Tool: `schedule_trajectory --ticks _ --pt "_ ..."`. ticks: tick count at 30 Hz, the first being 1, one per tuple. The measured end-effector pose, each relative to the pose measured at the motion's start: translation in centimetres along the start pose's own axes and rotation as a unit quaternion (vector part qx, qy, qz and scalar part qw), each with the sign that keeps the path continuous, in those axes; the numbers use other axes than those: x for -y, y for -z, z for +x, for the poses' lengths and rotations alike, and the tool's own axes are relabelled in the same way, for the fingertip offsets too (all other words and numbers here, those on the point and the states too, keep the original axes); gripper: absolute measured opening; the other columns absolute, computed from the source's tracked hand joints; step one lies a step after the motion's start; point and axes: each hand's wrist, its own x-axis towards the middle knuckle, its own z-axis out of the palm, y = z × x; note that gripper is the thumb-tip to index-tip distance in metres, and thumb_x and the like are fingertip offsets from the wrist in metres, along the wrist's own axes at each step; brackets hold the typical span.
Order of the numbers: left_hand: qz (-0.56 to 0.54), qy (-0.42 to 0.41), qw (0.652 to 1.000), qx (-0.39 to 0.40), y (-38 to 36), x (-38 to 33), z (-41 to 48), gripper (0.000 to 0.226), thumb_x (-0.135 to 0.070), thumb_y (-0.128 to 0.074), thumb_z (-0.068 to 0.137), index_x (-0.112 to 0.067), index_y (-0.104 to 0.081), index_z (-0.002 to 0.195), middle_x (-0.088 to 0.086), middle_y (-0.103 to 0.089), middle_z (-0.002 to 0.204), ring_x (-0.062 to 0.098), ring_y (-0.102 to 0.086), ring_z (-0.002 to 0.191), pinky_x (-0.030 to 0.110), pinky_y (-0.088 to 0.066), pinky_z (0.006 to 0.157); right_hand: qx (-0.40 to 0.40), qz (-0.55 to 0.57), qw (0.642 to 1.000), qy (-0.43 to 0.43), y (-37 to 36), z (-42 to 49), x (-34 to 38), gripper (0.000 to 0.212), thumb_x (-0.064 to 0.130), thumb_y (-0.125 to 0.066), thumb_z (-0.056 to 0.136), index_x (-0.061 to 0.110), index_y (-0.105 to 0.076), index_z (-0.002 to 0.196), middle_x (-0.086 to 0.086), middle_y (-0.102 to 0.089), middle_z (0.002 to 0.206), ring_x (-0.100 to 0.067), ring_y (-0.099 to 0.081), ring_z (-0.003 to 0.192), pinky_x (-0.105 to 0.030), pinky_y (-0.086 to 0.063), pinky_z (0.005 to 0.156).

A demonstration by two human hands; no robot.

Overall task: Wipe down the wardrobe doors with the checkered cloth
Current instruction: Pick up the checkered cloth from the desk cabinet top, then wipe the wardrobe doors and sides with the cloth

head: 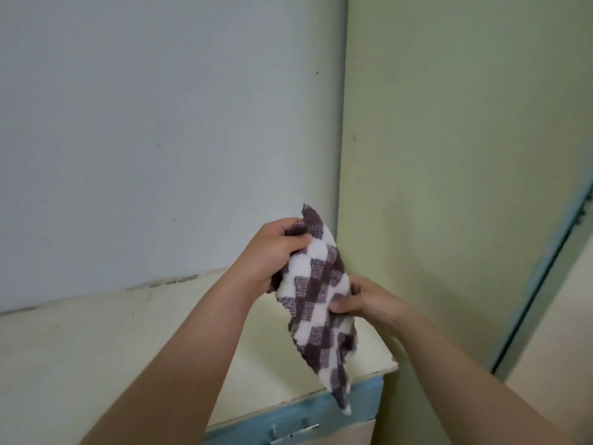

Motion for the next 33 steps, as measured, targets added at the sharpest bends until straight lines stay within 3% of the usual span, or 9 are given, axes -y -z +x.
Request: schedule_trajectory --ticks 6,10,12,15,19,25,28,31,33 --pt "-0.073 -0.041 0.996 0.011 -1.7 -4.4 -0.9 0.025 0.007 -0.050 0.086 -0.011 -0.067 0.080 0.002 -0.071 0.068 0.015 -0.067 0.061 0.026 -0.056 0.061 0.037 -0.032 0.998 -0.042 2.2 -4.3 0.1 0.037 0.012 -0.080 0.056 0.012 -0.074 0.093 -0.012 -0.069 0.108 -0.027 -0.064 0.104 -0.036 -0.046 0.095" --pt "-0.065 -0.076 0.995 0.011 -4.2 -7.0 -1.3 0.027 0.006 -0.050 0.087 -0.013 -0.067 0.076 0.001 -0.070 0.064 0.014 -0.066 0.057 0.026 -0.055 0.058 0.011 -0.016 0.999 -0.029 3.5 -6.9 1.3 0.053 0.024 -0.082 0.059 0.006 -0.066 0.106 -0.012 -0.068 0.113 -0.028 -0.061 0.109 -0.045 -0.040 0.103" --pt "-0.069 -0.106 0.992 -0.018 -5.5 -8.1 -1.5 0.021 -0.002 -0.053 0.089 -0.015 -0.066 0.079 -0.002 -0.070 0.065 0.012 -0.066 0.059 0.024 -0.055 0.059 -0.010 -0.002 1.000 -0.004 3.8 -8.3 2.6 0.050 0.024 -0.075 0.071 0.006 -0.059 0.115 -0.011 -0.066 0.116 -0.027 -0.061 0.110 -0.046 -0.041 0.102" --pt "-0.077 -0.158 0.980 -0.090 -7.2 -9.9 -2.0 0.011 -0.018 -0.060 0.088 -0.017 -0.065 0.078 -0.006 -0.070 0.063 0.009 -0.065 0.058 0.022 -0.054 0.056 -0.057 -0.020 0.996 0.058 4.3 -10.2 5.0 0.028 0.013 -0.059 0.088 0.012 -0.059 0.116 -0.006 -0.067 0.114 -0.023 -0.062 0.108 -0.043 -0.044 0.100" --pt "-0.087 -0.223 0.957 -0.164 -8.6 -12.5 -3.1 0.010 -0.021 -0.064 0.085 -0.020 -0.064 0.076 -0.009 -0.068 0.061 0.007 -0.064 0.058 0.022 -0.054 0.058 -0.091 -0.042 0.988 0.121 6.2 -13.7 8.6 0.023 0.010 -0.050 0.094 0.016 -0.061 0.113 -0.005 -0.070 0.109 -0.021 -0.065 0.102 -0.034 -0.051 0.089" --pt "-0.105 -0.262 0.940 -0.192 -13.4 -14.2 -5.2 0.014 -0.011 -0.058 0.089 -0.020 -0.065 0.080 -0.009 -0.069 0.066 0.009 -0.065 0.062 0.025 -0.054 0.059 -0.160 -0.104 0.958 0.215 11.6 -19.8 12.3 0.013 0.007 -0.056 0.090 0.006 -0.064 0.100 -0.007 -0.070 0.086 -0.018 -0.066 0.077 -0.022 -0.051 0.066" --pt "-0.147 -0.270 0.933 -0.188 -16.8 -14.5 -6.3 0.017 -0.006 -0.054 0.090 -0.018 -0.063 0.080 -0.007 -0.069 0.066 0.009 -0.065 0.062 0.025 -0.055 0.059 -0.183 -0.104 0.946 0.247 14.8 -23.1 13.8 0.005 0.004 -0.058 0.088 0.002 -0.062 0.088 -0.010 -0.064 0.077 -0.019 -0.060 0.069 -0.022 -0.045 0.058" --pt "-0.152 -0.284 0.927 -0.194 -20.3 -14.7 -7.4 0.018 -0.005 -0.052 0.091 -0.016 -0.061 0.079 -0.006 -0.068 0.066 0.009 -0.064 0.062 0.023 -0.054 0.057 -0.145 -0.086 0.950 0.263 18.0 -26.4 15.0 0.004 0.009 -0.070 0.078 0.010 -0.066 0.080 -0.011 -0.067 0.076 -0.021 -0.064 0.068 -0.026 -0.049 0.061" --pt "-0.131 -0.292 0.924 -0.208 -22.4 -14.9 -7.9 0.018 -0.006 -0.051 0.091 -0.017 -0.061 0.081 -0.004 -0.067 0.070 0.010 -0.063 0.062 0.023 -0.054 0.057 -0.098 -0.067 0.955 0.274 20.1 -28.2 15.7 0.020 0.022 -0.079 0.058 0.016 -0.069 0.074 -0.009 -0.068 0.074 -0.021 -0.065 0.065 -0.025 -0.050 0.057"
